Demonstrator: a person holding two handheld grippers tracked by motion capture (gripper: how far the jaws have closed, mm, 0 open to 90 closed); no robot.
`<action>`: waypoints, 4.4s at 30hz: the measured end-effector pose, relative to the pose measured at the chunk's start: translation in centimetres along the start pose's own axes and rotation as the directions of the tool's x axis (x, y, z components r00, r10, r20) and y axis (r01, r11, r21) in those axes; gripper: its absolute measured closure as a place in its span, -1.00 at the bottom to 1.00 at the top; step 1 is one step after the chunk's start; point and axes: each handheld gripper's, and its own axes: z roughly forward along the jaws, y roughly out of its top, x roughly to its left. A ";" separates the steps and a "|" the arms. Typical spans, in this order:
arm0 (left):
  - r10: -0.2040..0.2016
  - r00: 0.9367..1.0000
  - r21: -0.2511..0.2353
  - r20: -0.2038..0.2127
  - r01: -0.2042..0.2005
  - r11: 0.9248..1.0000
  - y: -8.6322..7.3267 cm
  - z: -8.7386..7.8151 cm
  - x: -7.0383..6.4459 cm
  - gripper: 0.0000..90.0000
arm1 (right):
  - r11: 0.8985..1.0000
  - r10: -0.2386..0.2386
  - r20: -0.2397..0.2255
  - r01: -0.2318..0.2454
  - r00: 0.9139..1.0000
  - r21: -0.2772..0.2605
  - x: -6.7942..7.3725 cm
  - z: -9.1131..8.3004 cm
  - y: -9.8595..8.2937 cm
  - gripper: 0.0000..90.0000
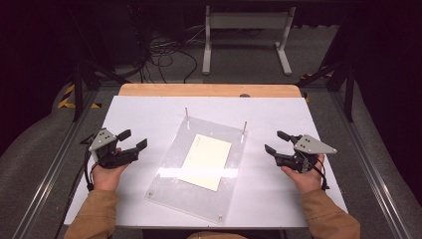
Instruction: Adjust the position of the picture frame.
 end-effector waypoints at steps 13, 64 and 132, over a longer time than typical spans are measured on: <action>-0.005 1.000 -0.003 0.006 0.005 1.000 0.2 0.1 -0.1 -0.48 | 1.000 -0.004 0.005 0.004 1.000 -0.005 0.0 -0.2 0.0 -0.26; 0.081 0.991 0.225 0.105 -0.103 0.969 -0.8 2.0 -3.9 -0.35 | 1.000 -0.025 -0.012 0.026 1.000 0.011 0.3 0.1 0.2 -0.27; -0.078 0.874 0.600 0.480 -0.263 0.755 -2.4 6.6 -10.2 0.99 | 0.975 0.168 -0.035 -0.161 0.985 0.152 -2.8 1.5 -0.5 0.01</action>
